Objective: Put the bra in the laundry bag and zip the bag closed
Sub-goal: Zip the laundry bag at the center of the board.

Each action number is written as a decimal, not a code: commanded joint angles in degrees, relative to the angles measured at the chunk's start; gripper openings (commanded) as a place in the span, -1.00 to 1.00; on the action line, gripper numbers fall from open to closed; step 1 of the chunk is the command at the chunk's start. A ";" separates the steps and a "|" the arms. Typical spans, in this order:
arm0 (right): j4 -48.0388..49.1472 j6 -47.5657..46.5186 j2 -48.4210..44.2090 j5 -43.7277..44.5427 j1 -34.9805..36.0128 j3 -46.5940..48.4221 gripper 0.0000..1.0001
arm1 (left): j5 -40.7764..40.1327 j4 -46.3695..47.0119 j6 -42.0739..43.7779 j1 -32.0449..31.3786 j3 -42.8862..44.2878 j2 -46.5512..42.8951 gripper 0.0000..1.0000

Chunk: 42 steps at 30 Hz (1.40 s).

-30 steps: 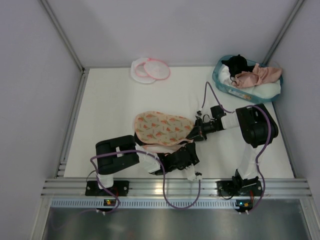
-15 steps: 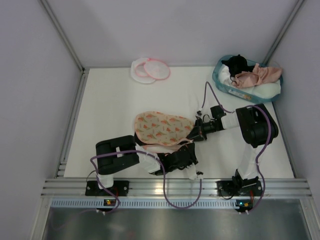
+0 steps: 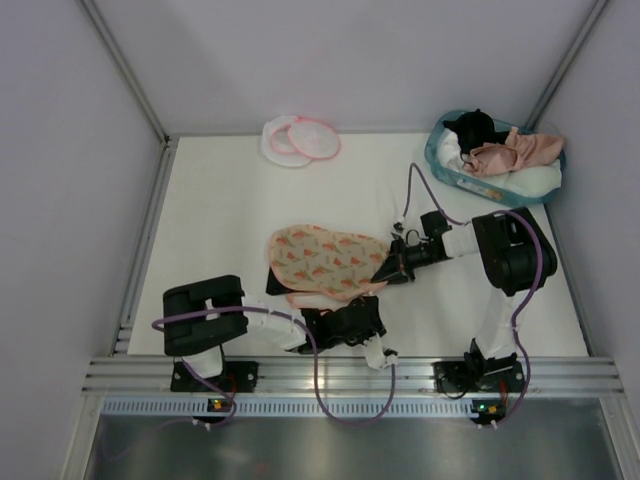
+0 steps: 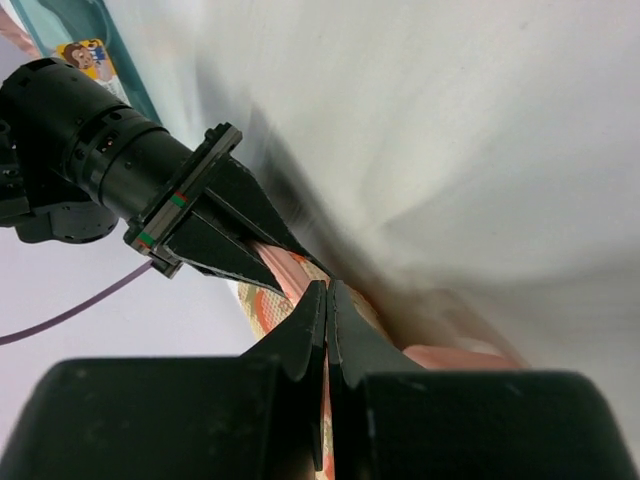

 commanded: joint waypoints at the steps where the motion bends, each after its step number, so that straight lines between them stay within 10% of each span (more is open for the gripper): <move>1: -4.75 -0.97 -0.73 1.52 -0.44 2.02 -1.00 | 2.47 -10.08 -7.26 -1.03 -0.32 -4.38 -1.00; 18: -17.23 -13.72 1.38 4.77 -4.49 7.30 -1.00 | 11.35 -44.90 -51.91 6.24 23.49 -1.93 -1.00; 42: -18.38 -14.86 2.53 3.98 -7.12 7.56 -1.00 | 15.04 -47.73 -66.95 14.52 16.56 -6.76 -1.00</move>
